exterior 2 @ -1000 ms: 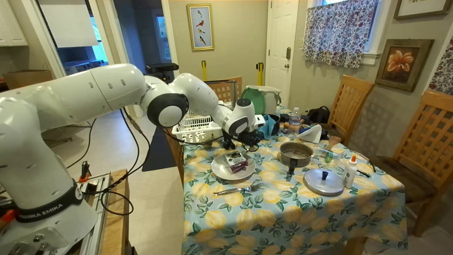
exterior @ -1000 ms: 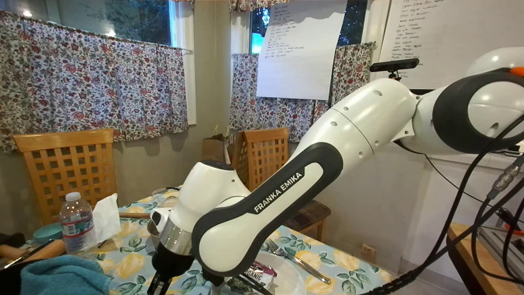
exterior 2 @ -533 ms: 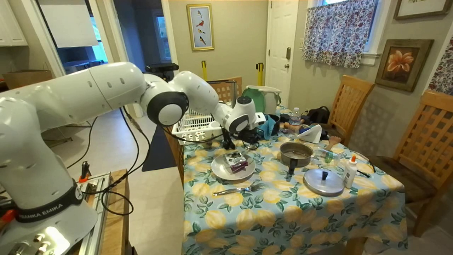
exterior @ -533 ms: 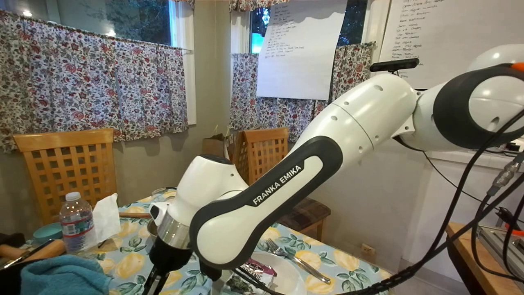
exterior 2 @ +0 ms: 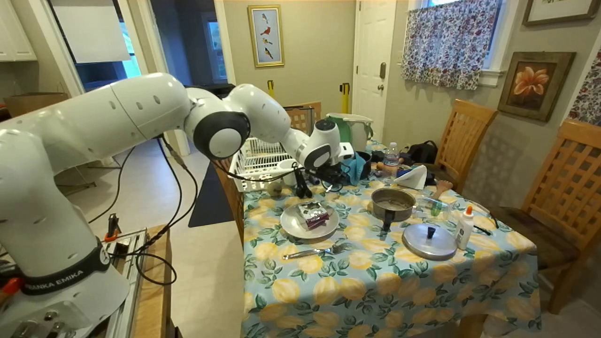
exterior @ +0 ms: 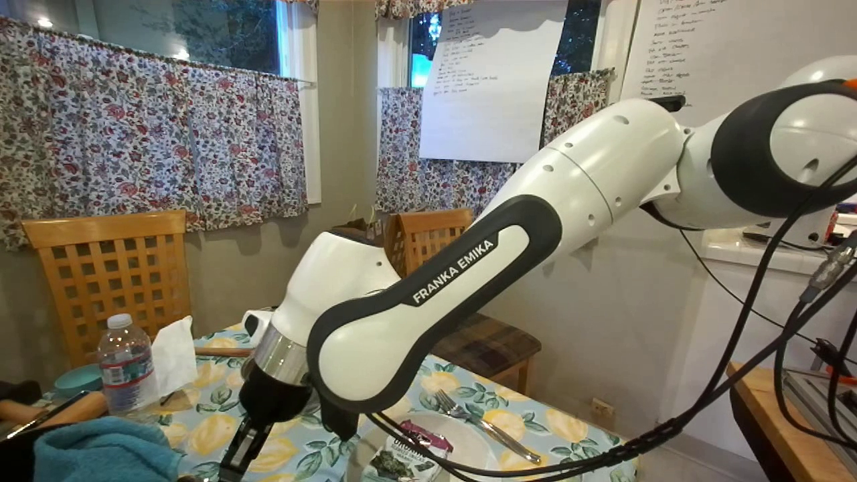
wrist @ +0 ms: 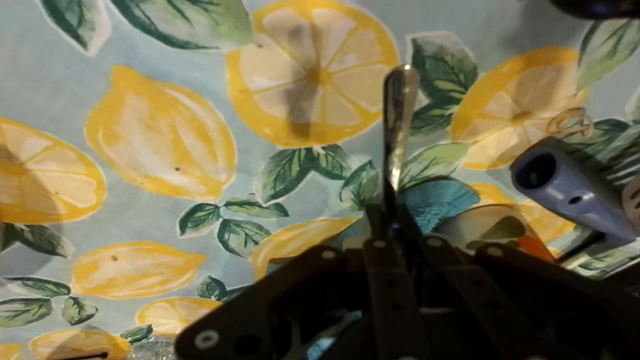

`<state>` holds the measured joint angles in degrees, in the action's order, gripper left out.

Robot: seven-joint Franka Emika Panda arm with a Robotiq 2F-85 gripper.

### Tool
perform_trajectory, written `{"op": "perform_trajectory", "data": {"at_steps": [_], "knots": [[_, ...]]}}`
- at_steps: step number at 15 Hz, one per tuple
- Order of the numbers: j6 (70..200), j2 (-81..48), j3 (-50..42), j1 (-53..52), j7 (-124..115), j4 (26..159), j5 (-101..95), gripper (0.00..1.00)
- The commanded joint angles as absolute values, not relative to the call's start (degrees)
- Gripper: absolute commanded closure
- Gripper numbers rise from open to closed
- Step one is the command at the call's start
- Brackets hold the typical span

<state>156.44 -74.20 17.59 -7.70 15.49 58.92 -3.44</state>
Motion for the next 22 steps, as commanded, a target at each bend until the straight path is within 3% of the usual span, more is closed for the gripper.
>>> {"op": "perform_trajectory", "data": {"at_steps": [1, 22], "knots": [[155.5, -68.62, 20.61, -4.98, 14.85, 67.75, -1.63, 0.98], [177.82, -40.29, 4.1, -15.13, -14.5, 113.86, 5.98, 0.98]]}}
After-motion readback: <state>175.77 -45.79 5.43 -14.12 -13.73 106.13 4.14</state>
